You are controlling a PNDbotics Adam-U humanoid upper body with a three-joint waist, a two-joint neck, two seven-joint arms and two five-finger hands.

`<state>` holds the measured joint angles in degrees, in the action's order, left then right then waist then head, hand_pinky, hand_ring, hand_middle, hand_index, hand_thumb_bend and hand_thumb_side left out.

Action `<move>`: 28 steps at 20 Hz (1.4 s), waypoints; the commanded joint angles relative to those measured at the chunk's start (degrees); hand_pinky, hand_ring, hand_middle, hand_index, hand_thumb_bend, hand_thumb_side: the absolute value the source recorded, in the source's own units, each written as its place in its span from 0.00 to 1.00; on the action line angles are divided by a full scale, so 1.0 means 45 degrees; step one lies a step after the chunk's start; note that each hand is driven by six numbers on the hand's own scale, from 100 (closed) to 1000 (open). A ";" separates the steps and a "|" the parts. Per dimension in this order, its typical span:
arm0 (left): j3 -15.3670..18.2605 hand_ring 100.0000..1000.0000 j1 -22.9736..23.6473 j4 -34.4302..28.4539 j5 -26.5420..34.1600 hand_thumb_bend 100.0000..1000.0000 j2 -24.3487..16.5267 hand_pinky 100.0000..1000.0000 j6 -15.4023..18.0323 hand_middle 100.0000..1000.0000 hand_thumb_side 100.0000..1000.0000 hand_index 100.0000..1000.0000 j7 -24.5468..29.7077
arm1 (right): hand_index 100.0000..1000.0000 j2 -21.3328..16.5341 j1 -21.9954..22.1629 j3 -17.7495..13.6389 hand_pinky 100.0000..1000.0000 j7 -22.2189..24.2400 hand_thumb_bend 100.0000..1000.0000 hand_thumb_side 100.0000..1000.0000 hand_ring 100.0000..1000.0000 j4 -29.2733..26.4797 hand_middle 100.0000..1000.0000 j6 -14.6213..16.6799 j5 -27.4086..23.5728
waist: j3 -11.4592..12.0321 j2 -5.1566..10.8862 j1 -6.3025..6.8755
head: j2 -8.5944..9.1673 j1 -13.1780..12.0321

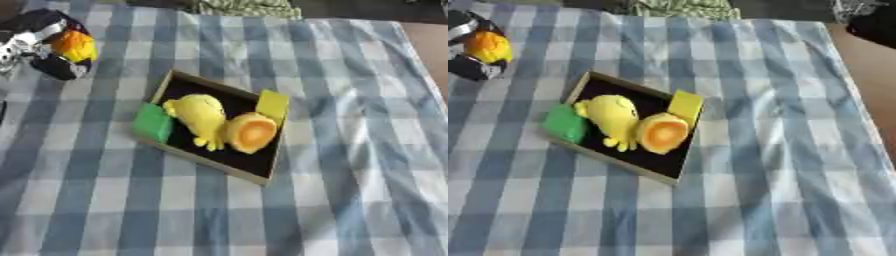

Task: Pick up objects on the table and place them in the box.

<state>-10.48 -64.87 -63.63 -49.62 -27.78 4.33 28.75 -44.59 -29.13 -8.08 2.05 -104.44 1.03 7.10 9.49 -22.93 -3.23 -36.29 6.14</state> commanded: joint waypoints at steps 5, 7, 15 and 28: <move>-0.1264 0.72 0.0211 -0.4128 0.2379 0.05 -0.0922 0.81 0.0405 0.62 0.00 0.73 0.0921 | 0.72 -0.0266 -0.0016 -0.0070 0.83 0.0104 0.00 0.33 0.63 -0.0039 0.59 0.0033 -0.0077 | 0.0034 0.0731 0.0033 | -0.0143 0.0159; -0.1630 0.71 0.0342 -0.5101 0.3061 0.04 -0.1049 0.81 0.0330 0.62 0.00 0.73 0.1197 | 0.72 -0.0263 -0.0015 -0.0055 0.83 0.0124 0.00 0.33 0.63 -0.0030 0.59 0.0038 -0.0080 | 0.0037 0.0787 0.0049 | -0.0166 0.0166; -0.3011 0.71 0.0201 -0.7404 0.5261 0.00 -0.0471 0.82 -0.0358 0.62 0.00 0.74 0.2453 | 0.72 -0.0183 -0.0106 0.0021 0.83 0.0229 0.00 0.34 0.63 0.0008 0.59 0.0049 -0.0107 | -0.0015 0.1008 0.0050 | -0.0268 0.0062; -0.3908 0.72 0.0324 -0.5088 0.2904 0.12 0.1847 0.82 0.0502 0.63 0.00 0.74 0.2230 | 0.72 0.0018 -0.0286 -0.0041 0.83 0.0222 0.00 0.35 0.63 -0.0015 0.59 0.0038 -0.0196 | -0.0202 0.0986 0.0079 | -0.0284 -0.0156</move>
<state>-28.10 -62.61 -86.82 -34.99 -19.80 5.65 39.17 -43.33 -29.71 -7.42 3.20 -104.07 1.20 6.66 8.69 -20.54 -3.21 -37.77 5.66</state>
